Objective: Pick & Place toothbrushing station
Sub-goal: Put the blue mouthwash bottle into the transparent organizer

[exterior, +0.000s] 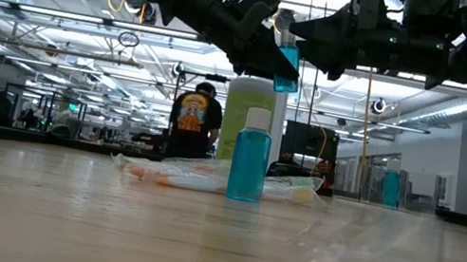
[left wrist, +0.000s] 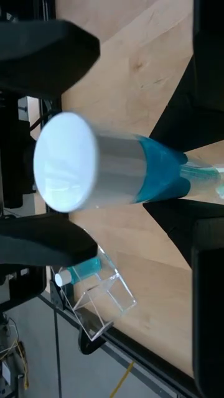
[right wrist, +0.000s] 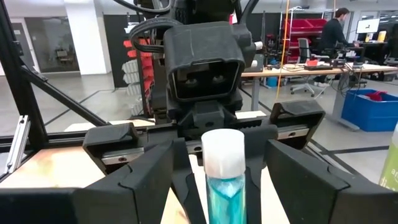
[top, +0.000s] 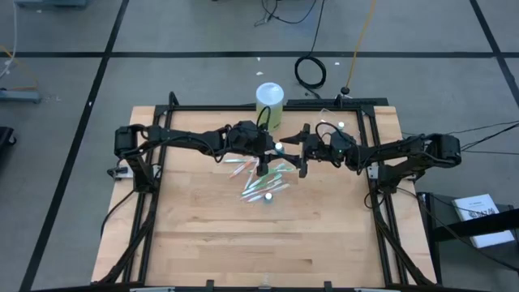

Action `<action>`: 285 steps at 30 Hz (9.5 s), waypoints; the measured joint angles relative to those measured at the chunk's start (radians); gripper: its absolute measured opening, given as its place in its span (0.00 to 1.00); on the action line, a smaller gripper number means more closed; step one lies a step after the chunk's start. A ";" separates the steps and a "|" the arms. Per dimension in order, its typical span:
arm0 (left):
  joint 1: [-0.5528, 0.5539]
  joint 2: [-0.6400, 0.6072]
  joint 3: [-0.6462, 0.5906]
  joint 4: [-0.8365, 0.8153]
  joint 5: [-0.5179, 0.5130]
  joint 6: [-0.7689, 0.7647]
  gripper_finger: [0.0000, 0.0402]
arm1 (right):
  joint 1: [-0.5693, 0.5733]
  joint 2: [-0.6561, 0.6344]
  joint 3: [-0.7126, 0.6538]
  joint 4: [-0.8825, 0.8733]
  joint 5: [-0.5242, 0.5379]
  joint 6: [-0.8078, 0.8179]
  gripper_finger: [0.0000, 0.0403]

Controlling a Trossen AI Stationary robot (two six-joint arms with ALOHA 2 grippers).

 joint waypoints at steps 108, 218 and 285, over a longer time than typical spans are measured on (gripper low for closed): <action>0.019 -0.187 0.001 -0.176 -0.013 -0.017 0.83 | -0.047 -0.151 0.015 -0.268 0.057 -0.027 0.24; 0.286 -0.462 -0.381 0.181 0.196 -0.075 0.84 | -0.448 0.032 -0.430 0.299 0.607 -0.019 0.33; -0.388 -0.289 -0.381 -0.230 -0.267 -0.124 0.83 | -0.273 -0.123 -0.266 0.212 -0.174 -0.029 0.56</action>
